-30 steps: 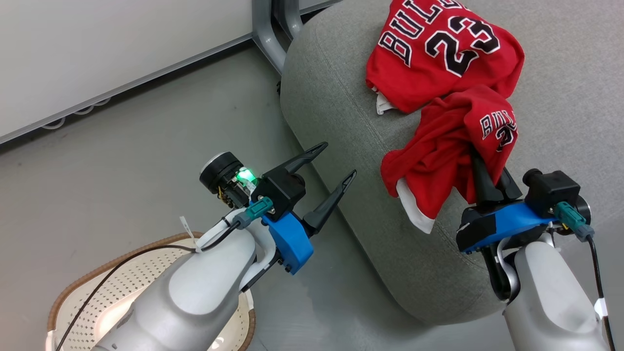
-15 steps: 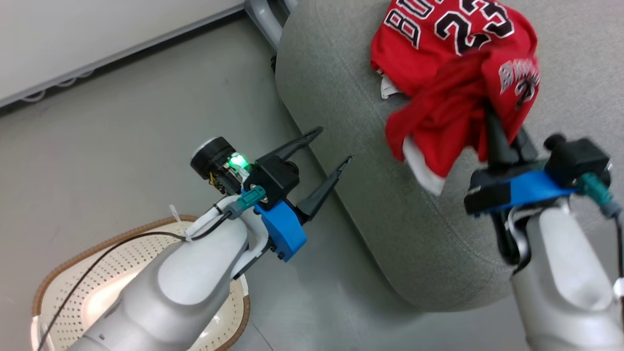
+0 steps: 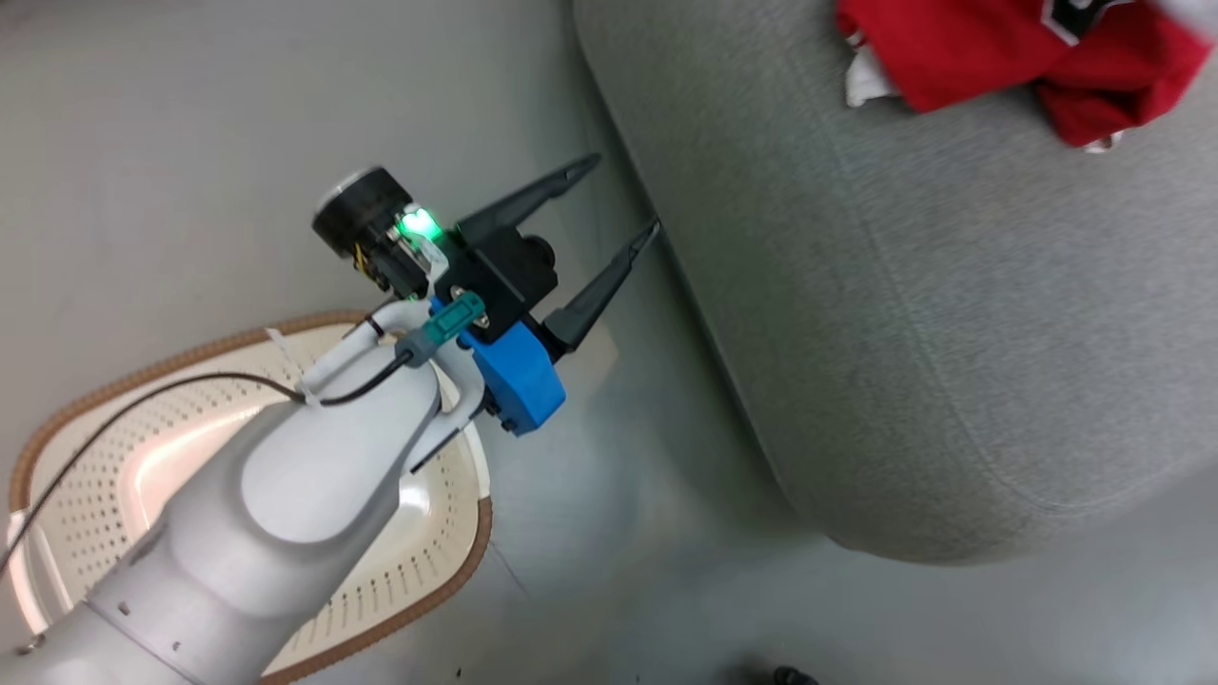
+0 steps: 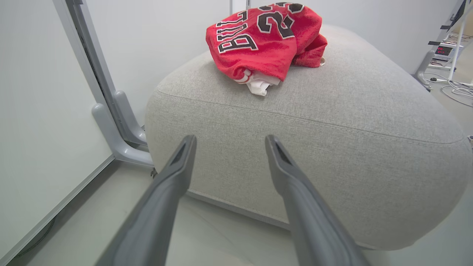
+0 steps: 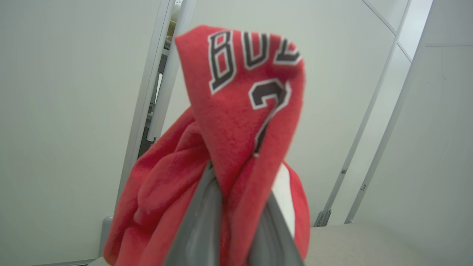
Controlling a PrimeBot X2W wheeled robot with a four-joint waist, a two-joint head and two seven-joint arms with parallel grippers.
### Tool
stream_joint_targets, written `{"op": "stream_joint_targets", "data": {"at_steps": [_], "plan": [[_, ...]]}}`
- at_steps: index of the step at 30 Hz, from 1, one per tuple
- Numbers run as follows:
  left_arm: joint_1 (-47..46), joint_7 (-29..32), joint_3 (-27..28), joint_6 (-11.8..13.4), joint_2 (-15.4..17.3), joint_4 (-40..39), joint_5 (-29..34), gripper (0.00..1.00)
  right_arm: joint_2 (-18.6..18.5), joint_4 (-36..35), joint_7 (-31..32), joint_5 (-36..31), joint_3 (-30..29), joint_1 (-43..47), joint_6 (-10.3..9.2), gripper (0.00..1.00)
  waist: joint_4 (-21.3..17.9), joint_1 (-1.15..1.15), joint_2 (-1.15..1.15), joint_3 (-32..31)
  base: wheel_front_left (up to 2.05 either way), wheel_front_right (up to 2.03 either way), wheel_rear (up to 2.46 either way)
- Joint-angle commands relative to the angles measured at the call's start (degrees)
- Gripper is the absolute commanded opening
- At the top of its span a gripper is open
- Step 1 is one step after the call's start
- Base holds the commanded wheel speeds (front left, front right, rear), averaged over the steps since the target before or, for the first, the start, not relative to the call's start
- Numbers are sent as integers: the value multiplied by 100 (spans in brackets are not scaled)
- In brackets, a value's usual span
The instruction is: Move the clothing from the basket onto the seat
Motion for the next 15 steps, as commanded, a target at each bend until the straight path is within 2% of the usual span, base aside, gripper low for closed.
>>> {"op": "stream_joint_targets", "data": {"at_steps": [1, 7, 10, 14, 15], "plan": [[-130, 30, 15, 26, 84, -68, 48, 100, -108, 14, -1, 43, -136, -204, -6, 0, 187, -1, 0, 410, 0, 0, 0], [-330, 166, -20, 39, 227, -326, 131, 100, -574, 397, -1, 90, -706, -629, -6, 0, 370, -1, 0, 926, 0, 0, 0], [-397, 198, -33, 54, 259, -438, 162, 100, -691, 703, -2, 112, -917, -668, -6, 0, 456, -1, 0, 1118, 0, 0, 0], [-432, 219, -55, 76, 329, -533, 192, 100, -579, 1096, -1, 20, -1110, -588, -6, 0, 494, -1, 0, 1270, 0, 0, 0], [-451, 243, -51, 97, 384, -595, 197, 100, -445, 1338, -1, -66, -1170, -471, -6, 0, 477, -1, 0, 1347, 0, 0, 0]]}}
